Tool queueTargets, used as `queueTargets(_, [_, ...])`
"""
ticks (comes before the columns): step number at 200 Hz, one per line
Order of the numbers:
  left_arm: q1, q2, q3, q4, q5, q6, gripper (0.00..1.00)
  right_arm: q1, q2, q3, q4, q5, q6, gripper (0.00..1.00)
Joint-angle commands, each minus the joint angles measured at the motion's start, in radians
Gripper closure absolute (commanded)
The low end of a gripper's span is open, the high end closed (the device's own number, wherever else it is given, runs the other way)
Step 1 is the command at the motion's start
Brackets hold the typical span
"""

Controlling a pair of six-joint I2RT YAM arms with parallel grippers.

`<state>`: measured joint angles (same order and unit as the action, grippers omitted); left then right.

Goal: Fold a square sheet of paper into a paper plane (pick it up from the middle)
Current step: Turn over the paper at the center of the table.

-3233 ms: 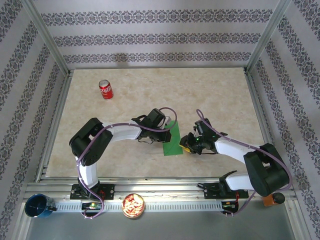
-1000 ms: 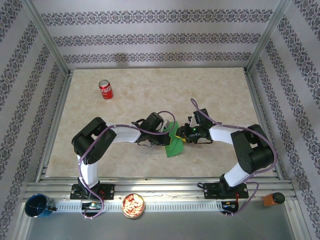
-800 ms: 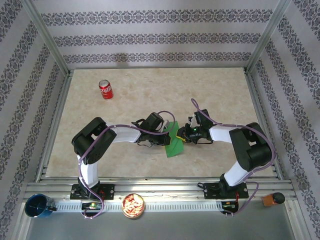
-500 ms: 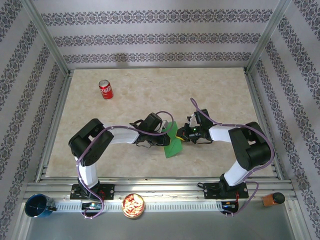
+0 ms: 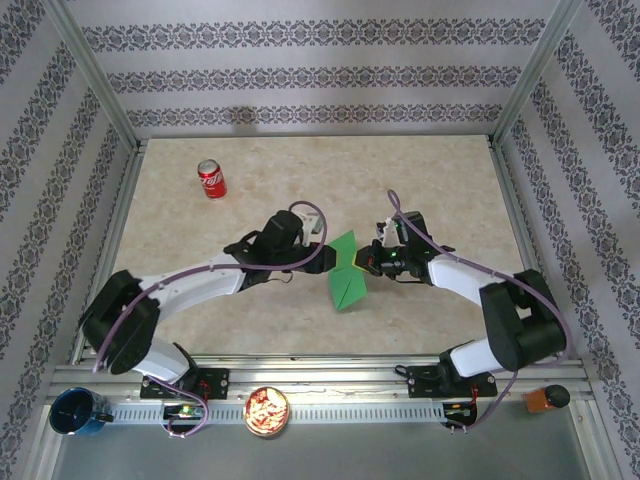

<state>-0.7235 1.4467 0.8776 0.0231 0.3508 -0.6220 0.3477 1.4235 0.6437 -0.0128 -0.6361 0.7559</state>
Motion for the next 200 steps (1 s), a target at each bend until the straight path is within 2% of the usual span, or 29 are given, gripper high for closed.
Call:
queueTargets(1, [0.025,-0.092,-0.048,-0.063,-0.113,0.048,0.57,0.038,-0.055,0.081,-0.185,0.125,-0.102,0.98])
queueTargets(28, [0.044,-0.217,-0.117,-0.067,-0.213,0.061,0.37,0.107,-0.078,0.221,-0.424,0.334,-0.207,0.98])
queueTargets(43, [0.05,-0.292,-0.158,-0.063,-0.284,0.064,0.2,0.14,-0.08,0.295,-0.524,0.452,-0.246,0.98])
queueTargets(57, [0.058,-0.362,-0.201,-0.056,-0.32,0.075,0.0,0.161,-0.081,0.35,-0.587,0.542,-0.284,0.98])
queueTargets(78, [0.078,-0.439,-0.242,-0.082,-0.326,0.091,0.01,0.23,-0.074,0.438,-0.691,0.751,-0.348,0.98])
queueTargets(94, [0.093,-0.489,-0.26,-0.124,-0.353,0.059,0.0,0.288,-0.029,0.523,-0.808,0.983,-0.356,1.0])
queueTargets(122, [0.142,-0.562,-0.322,-0.1,-0.275,0.033,0.01,0.366,0.088,0.628,-0.923,1.195,-0.345,1.0])
queueTargets(155, [0.194,-0.606,-0.359,-0.132,-0.262,-0.028,0.0,0.421,0.198,0.661,-0.937,1.302,-0.267,1.0])
queueTargets(186, [0.201,-0.72,-0.404,-0.257,-0.483,-0.13,0.0,0.455,0.326,0.702,-0.962,1.327,-0.208,1.0])
queueTargets(200, [0.205,-0.793,-0.441,-0.268,-0.513,-0.15,0.0,0.486,0.376,0.723,-0.958,1.33,-0.191,1.0])
